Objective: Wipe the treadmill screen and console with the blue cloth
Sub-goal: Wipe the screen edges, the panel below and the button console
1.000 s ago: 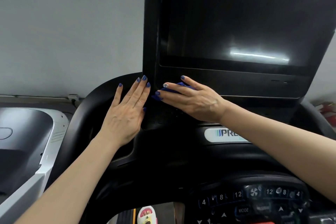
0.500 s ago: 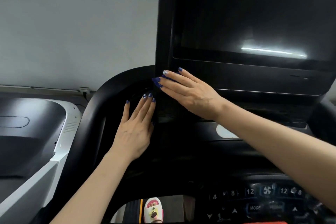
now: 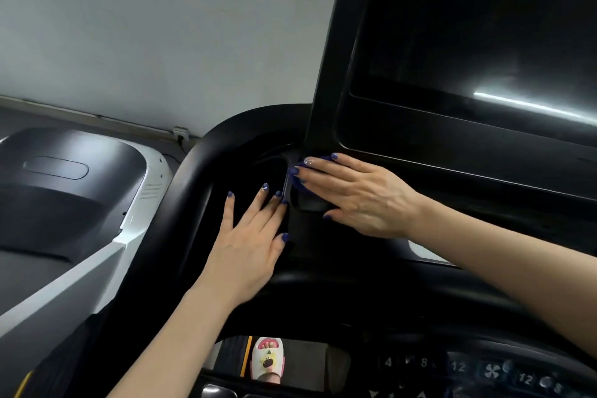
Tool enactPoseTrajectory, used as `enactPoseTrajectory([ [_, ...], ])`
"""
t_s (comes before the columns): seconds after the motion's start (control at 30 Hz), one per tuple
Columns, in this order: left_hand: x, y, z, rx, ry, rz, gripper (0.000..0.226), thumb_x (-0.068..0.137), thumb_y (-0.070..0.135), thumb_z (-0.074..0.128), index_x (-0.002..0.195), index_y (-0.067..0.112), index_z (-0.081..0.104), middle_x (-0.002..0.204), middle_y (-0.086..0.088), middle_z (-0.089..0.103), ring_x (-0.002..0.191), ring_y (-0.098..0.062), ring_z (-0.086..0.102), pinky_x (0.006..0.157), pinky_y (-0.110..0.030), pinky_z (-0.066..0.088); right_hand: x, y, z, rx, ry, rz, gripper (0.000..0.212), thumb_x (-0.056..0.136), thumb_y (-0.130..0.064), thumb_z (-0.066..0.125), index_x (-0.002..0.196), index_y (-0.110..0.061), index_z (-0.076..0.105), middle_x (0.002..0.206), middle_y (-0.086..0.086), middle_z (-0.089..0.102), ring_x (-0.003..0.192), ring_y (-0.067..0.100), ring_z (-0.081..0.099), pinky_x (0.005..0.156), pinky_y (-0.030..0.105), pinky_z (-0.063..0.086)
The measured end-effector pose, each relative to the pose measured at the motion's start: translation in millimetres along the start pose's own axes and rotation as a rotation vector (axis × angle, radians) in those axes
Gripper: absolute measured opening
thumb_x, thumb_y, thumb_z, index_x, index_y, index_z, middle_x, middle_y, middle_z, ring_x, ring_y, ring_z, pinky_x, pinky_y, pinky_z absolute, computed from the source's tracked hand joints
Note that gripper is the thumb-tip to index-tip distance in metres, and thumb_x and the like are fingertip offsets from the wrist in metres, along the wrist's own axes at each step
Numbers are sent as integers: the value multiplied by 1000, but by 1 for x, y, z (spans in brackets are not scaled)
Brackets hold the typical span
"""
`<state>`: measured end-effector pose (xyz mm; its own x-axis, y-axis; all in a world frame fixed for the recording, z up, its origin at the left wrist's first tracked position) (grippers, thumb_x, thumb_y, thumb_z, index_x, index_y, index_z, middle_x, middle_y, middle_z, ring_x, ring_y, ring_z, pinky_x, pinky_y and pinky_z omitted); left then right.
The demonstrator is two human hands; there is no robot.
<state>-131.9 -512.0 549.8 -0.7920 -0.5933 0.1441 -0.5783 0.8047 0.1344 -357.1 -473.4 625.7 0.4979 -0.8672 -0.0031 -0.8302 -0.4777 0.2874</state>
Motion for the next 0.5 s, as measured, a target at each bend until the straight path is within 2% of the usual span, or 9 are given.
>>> enactPoseTrajectory([
  [0.07, -3, 5, -1, -23, -7, -19, 58, 103, 43, 24, 146, 11, 49, 153, -1, 46, 151, -21, 23, 119, -57, 8, -10, 0, 0, 41, -60, 41, 71, 99, -48, 35, 156, -14, 11, 162, -3, 2, 151, 10, -1, 122, 29, -3],
  [0.17, -8, 16, -1, -51, -26, -58, 60, 105, 46, 21, 148, 12, 46, 155, -2, 42, 151, -18, 17, 120, -52, 4, -3, -6, 3, 68, -105, 77, 70, 98, -47, 32, 155, -8, 20, 163, 1, 14, 150, 11, 4, 121, 28, -3],
  [0.23, -13, 22, 1, -82, -48, -102, 61, 106, 48, 18, 150, 12, 41, 158, -1, 36, 152, -15, 10, 120, -50, 0, 11, -13, 6, 92, -92, 79, 67, 98, -43, 30, 154, -7, 23, 162, 2, 14, 149, 11, 6, 120, 27, -6],
  [0.33, -22, 31, 3, -134, -59, -161, 64, 107, 51, 10, 154, 13, 30, 162, 2, 20, 153, -11, -1, 121, -46, -4, 14, -13, 6, 118, -68, 14, 62, 98, -36, 28, 154, -9, 24, 163, 1, 11, 150, 13, 3, 120, 27, -8],
  [0.43, -27, 41, 3, -181, -45, -184, 61, 107, 50, 13, 155, 15, 25, 163, 2, 17, 153, -9, -3, 122, -43, -5, -4, 1, 5, 99, -72, -85, 60, 100, -35, 28, 155, -14, 20, 164, 1, 5, 151, 16, -1, 122, 30, -6],
  [0.5, -28, 46, 3, -199, -46, -200, 60, 107, 50, 14, 156, 17, 20, 164, 3, 14, 153, -7, -4, 123, -40, -7, -18, 4, 6, 101, -75, -77, 59, 101, -40, 27, 154, -13, 26, 164, 1, 8, 151, 17, 1, 122, 32, -2],
])
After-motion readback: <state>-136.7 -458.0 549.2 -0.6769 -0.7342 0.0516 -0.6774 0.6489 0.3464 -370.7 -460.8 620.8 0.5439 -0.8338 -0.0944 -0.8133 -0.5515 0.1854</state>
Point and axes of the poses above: each hand's wrist, its own x-axis towards the middle knuckle, its own z-axis out of the palm, y = z × x, the point moved 2 cm from there along x, towards the middle knuckle
